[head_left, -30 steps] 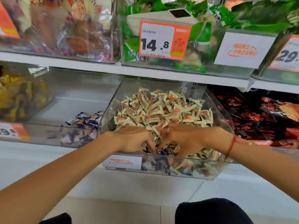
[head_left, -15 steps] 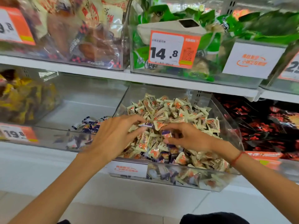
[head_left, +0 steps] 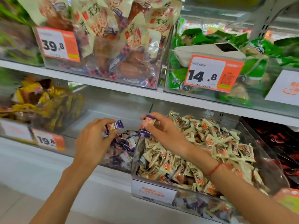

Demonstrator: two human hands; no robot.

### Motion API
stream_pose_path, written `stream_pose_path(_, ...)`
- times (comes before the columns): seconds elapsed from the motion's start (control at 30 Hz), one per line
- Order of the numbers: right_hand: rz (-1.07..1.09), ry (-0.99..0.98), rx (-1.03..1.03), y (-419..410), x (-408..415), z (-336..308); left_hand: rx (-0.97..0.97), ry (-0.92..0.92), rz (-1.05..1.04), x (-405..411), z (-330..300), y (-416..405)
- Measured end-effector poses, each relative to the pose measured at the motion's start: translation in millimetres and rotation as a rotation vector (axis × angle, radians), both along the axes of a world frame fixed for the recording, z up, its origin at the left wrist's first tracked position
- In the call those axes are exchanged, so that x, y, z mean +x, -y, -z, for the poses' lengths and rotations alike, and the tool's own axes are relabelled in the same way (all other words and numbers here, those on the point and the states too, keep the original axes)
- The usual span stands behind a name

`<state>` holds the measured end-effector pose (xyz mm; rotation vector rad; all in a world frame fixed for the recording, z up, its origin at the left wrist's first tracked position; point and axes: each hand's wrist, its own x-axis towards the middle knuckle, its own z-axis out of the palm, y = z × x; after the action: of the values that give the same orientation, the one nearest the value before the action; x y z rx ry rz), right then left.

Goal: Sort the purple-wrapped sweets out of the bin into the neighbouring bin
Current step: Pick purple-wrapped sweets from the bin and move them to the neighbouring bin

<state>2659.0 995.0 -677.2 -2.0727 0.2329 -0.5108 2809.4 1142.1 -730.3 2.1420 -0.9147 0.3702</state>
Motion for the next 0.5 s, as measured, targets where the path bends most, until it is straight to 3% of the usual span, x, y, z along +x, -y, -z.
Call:
stream_pose_path(0.1, 0.012, -0.035, -0.276, -5, 45, 6, 0.000, -0.072, 0.013, 9, 13, 2)
stream_pose_path(0.2, -0.045, -0.218, -0.520, 1, 70, 9, 0.056, -0.122, 0.048, 10, 19, 7)
stream_pose_path(0.3, -0.108, -0.312, -0.569, 1, 64, -2, 0.141, -0.123, 0.051, 9, 19, 11)
stream_pose_path(0.37, -0.085, -0.258, -0.553, 0, 42, -9, 0.166, -0.048, 0.041, 6, 12, 10)
stream_pose_path(0.5, 0.090, -0.113, -0.575, 11, -31, 0, -0.026, 0.071, 0.080, -25, -23, 7)
